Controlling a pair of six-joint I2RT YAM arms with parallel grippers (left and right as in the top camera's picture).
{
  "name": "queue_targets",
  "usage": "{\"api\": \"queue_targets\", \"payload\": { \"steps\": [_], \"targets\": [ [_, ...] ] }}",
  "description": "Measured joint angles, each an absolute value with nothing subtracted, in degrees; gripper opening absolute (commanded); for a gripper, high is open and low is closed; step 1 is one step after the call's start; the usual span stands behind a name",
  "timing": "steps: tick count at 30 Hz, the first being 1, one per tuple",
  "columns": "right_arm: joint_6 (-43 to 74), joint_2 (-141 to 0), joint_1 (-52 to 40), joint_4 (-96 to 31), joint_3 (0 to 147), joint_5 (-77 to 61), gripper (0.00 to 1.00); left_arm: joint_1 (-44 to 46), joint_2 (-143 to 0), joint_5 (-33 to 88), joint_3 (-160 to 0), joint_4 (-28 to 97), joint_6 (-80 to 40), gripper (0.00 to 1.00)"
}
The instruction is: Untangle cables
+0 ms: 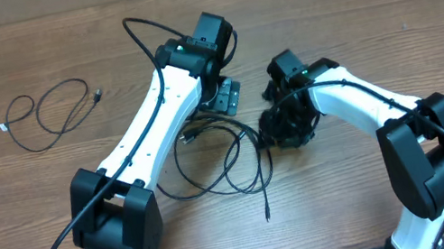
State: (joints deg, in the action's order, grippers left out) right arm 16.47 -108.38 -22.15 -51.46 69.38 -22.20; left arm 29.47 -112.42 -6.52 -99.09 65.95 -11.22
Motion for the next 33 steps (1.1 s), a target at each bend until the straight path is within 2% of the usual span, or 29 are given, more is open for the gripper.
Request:
{"api": "queue_targets", "payload": {
  "steps": [3, 12, 33],
  "targets": [
    [16.4, -108.4, -20.3, -50.1, 69.4, -18.4, 1.00, 28.8, -112.4, -4.7, -99.1, 71.0, -12.1, 0.94],
    [18.1, -108.4, -12.6, -48.0, 69.4, -12.0, 1.00, 25.8, -112.4, 2.3, -99.1, 75.2, -13.6, 1.00],
    [18.2, -108.4, -12.3, -47.9, 69.4, -11.5, 1.00, 26.3, -112.4, 6.7, -84.1, 65.2, -14.9, 1.00]
  ]
}}
